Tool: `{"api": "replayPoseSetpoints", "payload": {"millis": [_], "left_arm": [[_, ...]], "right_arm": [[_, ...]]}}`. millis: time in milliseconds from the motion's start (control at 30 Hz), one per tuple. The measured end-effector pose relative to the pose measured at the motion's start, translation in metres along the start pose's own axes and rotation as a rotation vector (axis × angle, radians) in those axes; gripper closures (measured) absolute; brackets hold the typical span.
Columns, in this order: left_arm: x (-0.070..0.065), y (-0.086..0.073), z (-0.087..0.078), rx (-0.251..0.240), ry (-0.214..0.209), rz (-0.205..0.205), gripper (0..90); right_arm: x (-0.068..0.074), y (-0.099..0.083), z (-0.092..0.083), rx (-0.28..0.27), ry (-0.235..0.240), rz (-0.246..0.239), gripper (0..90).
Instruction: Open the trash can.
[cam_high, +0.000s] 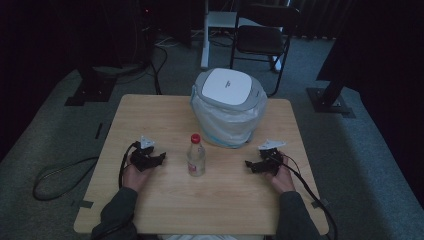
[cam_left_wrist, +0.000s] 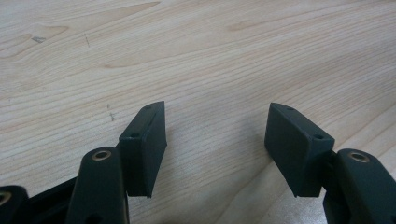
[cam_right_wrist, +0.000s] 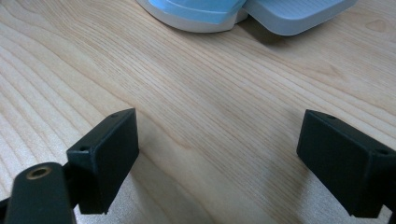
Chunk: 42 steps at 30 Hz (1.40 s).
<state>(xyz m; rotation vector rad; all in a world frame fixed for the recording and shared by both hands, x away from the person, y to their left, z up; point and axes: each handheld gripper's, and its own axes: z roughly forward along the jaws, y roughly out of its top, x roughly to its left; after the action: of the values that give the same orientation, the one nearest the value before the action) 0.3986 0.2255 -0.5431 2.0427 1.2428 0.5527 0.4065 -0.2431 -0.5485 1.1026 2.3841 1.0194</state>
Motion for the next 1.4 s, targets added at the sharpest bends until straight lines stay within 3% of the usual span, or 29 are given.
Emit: {"api": "replayPoseSetpoints", "payload": {"millis": [467, 533, 867, 1167, 1300, 1400], "left_arm": [[0.000, 0.000, 0.000, 0.004, -0.011, 0.010, 36.0], [0.000, 0.000, 0.000, 0.003, -0.011, 0.010, 36.0], [0.000, 0.000, 0.000, 0.004, -0.012, 0.011, 36.0], [-0.001, 0.000, 0.000, 0.004, -0.015, 0.015, 36.0], [-0.001, 0.000, 0.000, 0.004, -0.015, 0.015, 36.0], [-0.001, 0.000, 0.000, 0.004, -0.016, 0.015, 36.0]], "right_arm": [[-0.001, 0.000, 0.000, 0.000, 0.007, -0.010, 12.5], [0.000, -0.001, -0.002, -0.011, 0.016, -0.020, 18.9], [0.000, -0.001, -0.003, -0.020, -0.005, 0.006, 26.5], [-0.002, 0.000, -0.003, -0.008, -0.008, 0.007, 27.6], [-0.006, 0.003, -0.007, 0.010, -0.010, 0.010, 49.2], [-0.009, 0.004, -0.011, -0.001, -0.020, 0.008, 53.2]]}}
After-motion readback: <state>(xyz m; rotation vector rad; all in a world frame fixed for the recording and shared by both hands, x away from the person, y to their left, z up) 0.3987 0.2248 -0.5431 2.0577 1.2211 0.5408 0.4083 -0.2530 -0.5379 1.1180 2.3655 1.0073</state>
